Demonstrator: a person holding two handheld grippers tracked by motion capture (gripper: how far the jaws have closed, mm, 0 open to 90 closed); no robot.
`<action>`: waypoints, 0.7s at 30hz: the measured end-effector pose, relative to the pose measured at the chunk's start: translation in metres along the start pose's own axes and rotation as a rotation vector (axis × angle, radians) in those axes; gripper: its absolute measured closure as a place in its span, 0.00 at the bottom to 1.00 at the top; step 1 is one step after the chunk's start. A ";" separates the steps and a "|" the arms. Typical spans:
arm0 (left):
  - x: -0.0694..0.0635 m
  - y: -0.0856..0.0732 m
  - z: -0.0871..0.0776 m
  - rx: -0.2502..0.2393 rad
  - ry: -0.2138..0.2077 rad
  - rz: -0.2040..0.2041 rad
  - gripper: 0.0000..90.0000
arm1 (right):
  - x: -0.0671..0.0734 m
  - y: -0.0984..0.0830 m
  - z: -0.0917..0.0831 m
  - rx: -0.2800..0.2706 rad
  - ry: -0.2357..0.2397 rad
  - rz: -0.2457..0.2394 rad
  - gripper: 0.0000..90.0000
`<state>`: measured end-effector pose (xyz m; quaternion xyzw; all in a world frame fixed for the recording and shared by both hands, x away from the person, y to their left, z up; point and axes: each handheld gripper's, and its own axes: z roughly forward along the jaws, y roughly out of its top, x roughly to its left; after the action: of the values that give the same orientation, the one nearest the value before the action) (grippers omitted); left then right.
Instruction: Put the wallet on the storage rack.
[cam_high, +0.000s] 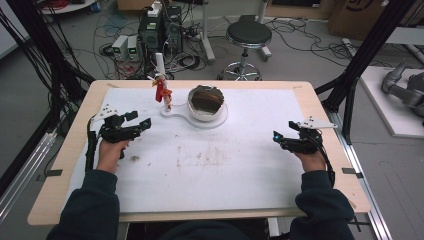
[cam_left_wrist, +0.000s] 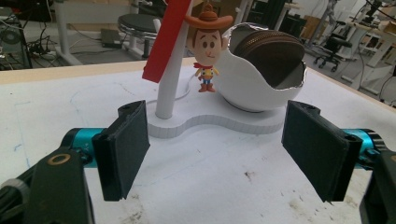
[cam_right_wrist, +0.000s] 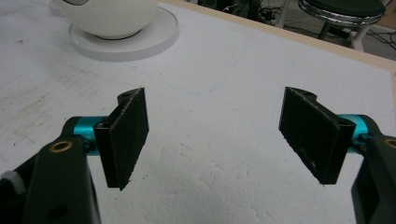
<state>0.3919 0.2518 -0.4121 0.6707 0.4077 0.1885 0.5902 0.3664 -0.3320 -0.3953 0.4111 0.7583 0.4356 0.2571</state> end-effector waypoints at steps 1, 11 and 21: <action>0.000 0.000 0.000 0.004 -0.004 0.005 0.26 | 0.000 0.000 0.000 -0.003 0.001 0.000 0.27; -0.001 0.000 0.001 -0.010 -0.007 0.001 0.26 | -0.001 -0.001 0.000 -0.008 -0.016 -0.005 0.27; -0.002 0.000 0.001 -0.004 -0.010 0.008 0.26 | -0.001 -0.001 -0.002 -0.012 -0.019 -0.002 0.27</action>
<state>0.3911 0.2497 -0.4115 0.6722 0.4017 0.1885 0.5927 0.3655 -0.3338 -0.3952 0.4127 0.7537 0.4362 0.2672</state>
